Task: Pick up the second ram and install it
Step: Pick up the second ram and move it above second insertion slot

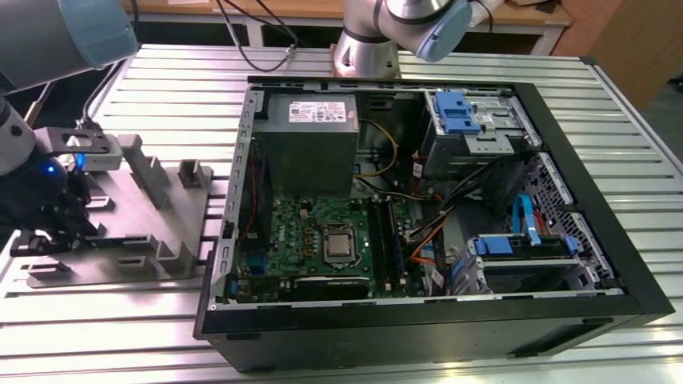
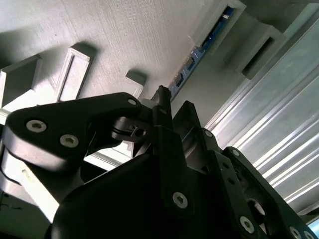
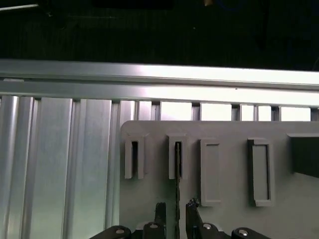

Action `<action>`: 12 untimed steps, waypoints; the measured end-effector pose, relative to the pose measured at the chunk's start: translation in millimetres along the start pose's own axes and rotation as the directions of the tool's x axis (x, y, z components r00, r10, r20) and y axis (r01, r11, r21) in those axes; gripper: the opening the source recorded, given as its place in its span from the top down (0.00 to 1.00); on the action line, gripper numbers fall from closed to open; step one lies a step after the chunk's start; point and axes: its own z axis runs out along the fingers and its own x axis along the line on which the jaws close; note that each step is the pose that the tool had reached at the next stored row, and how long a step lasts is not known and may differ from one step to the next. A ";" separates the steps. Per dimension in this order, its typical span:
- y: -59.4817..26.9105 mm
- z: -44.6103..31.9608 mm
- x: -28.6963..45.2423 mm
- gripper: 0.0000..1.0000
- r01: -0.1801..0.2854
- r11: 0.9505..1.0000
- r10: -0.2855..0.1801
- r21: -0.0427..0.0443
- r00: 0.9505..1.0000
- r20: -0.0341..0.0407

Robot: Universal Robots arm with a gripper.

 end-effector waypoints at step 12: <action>-0.2 3.8 -1.1 0.70 0.000 1.000 0.000 0.000 1.000 0.007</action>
